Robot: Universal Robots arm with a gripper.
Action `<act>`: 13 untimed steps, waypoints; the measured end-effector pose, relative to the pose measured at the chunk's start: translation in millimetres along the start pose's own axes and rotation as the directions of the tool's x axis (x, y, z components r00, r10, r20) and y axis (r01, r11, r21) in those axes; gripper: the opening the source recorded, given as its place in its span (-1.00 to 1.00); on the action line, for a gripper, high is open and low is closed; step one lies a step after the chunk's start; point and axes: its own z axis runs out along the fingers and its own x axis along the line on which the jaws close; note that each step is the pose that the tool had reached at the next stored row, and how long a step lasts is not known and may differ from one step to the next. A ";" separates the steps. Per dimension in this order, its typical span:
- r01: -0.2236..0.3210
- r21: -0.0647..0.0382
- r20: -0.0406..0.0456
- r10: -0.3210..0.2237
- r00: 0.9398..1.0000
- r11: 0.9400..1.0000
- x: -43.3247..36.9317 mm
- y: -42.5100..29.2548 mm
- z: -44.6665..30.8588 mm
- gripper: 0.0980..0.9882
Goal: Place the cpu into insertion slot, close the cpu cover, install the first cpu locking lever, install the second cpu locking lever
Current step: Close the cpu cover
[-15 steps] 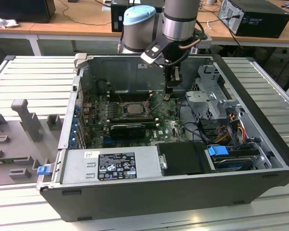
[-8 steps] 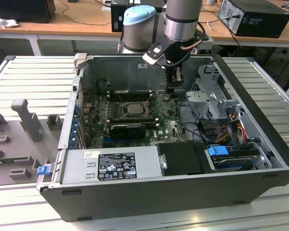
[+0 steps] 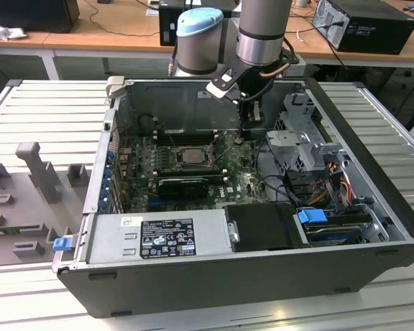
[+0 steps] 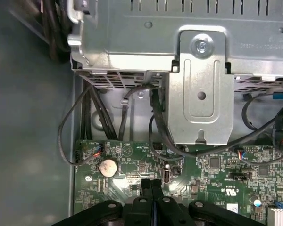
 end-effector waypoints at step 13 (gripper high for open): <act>0.001 0.000 0.000 -0.001 1.000 1.000 -1.0 -16.8 5.6 -0.98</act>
